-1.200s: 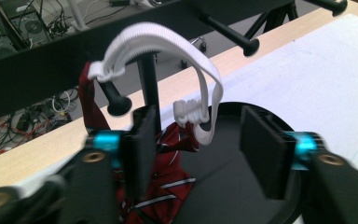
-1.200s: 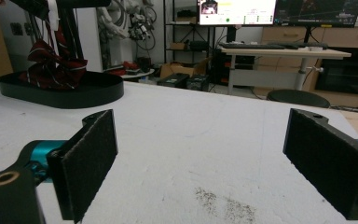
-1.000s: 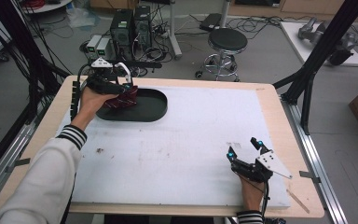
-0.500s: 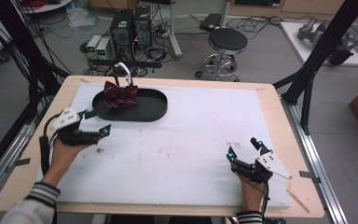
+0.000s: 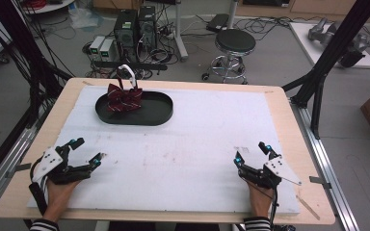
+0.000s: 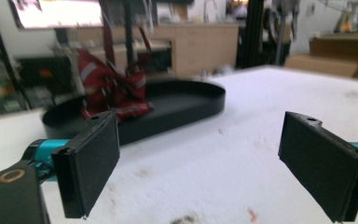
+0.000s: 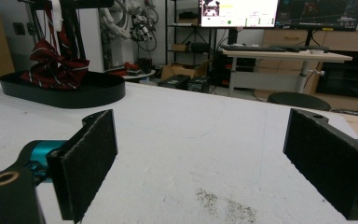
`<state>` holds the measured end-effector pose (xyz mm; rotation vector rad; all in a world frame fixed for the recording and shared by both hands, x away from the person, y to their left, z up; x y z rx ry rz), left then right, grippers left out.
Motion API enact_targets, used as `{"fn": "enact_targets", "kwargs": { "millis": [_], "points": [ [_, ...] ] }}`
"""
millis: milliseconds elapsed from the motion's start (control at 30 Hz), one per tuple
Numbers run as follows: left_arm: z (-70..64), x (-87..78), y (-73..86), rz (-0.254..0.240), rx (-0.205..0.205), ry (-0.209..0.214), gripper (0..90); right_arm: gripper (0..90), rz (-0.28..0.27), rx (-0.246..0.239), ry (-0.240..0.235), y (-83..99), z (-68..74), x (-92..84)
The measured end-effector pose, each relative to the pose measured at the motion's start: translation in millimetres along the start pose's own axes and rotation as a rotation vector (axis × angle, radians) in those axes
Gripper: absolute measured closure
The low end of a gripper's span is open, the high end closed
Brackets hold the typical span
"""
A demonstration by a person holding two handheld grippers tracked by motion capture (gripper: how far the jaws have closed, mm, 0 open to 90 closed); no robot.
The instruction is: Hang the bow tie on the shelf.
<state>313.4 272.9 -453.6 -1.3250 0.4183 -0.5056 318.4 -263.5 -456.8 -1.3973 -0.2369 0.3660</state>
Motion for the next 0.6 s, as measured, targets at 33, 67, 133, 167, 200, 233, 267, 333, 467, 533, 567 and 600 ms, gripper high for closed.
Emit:
{"fn": "enact_targets", "kwargs": {
  "millis": [33, 67, 133, 167, 200, 233, 267, 333, 467, 533, 567, 600],
  "points": [
    [0.5, -1.3, -0.2, -0.009, -0.005, -0.002, 12.9, 8.9, -0.001, 0.000, 0.000, 0.0, 0.1, 0.1],
    [0.8, -1.6, 0.0, -0.008, -0.009, -0.002, 12.8, 8.9, -0.002, -0.002, 0.001, 0.0, -0.1, 0.1],
    [2.0, -1.6, 0.4, -0.008, -0.019, -0.006, 11.7, 8.9, -0.001, -0.002, 0.000, 0.0, -0.2, -0.1],
    [2.3, -1.7, 0.5, -0.009, -0.023, -0.005, 10.5, 8.8, -0.001, -0.001, 0.000, 0.0, -0.2, -0.1],
    [2.6, -1.8, 0.5, -0.013, -0.027, -0.006, 10.3, 8.8, -0.001, -0.001, 0.000, -0.1, -0.2, -0.1],
    [2.6, -2.0, 0.5, -0.014, -0.027, -0.005, 9.5, 8.8, -0.001, -0.001, 0.002, 0.0, -0.1, -0.1],
    [2.4, -1.9, 0.5, -0.013, -0.025, -0.004, 7.7, 8.8, 0.000, 0.001, 0.002, 0.1, 0.2, -0.2],
    [1.8, -1.7, 0.5, -0.011, -0.019, 0.002, 7.0, 8.9, 0.002, 0.004, 0.002, 0.3, 0.6, -0.4],
    [1.4, -1.4, 0.5, -0.006, -0.010, -0.005, 6.9, 8.9, 0.005, 0.006, 0.001, 0.6, 1.1, -0.5],
    [1.7, -1.0, 0.7, -0.003, -0.016, -0.010, 6.9, 8.8, 0.004, 0.003, 0.001, 0.5, 1.1, -0.4],
    [1.8, -1.0, 0.6, -0.004, -0.020, -0.009, 6.9, 8.9, 0.004, 0.002, 0.002, 0.5, 1.0, -0.4],
    [2.1, -1.0, 0.7, -0.005, -0.022, -0.012, 6.9, 8.8, 0.004, 0.002, 0.001, 0.4, 1.1, -0.4]
  ]
}}
Point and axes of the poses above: each handheld gripper's, and its own axes: x roughly forward along the jaws, y roughly out of its underside, z roughly to its left, the point moved 6 cm from there along x, roughly forward along the jaws, and after that the axes turned 10 degrees about x, right-handed, at the moved point
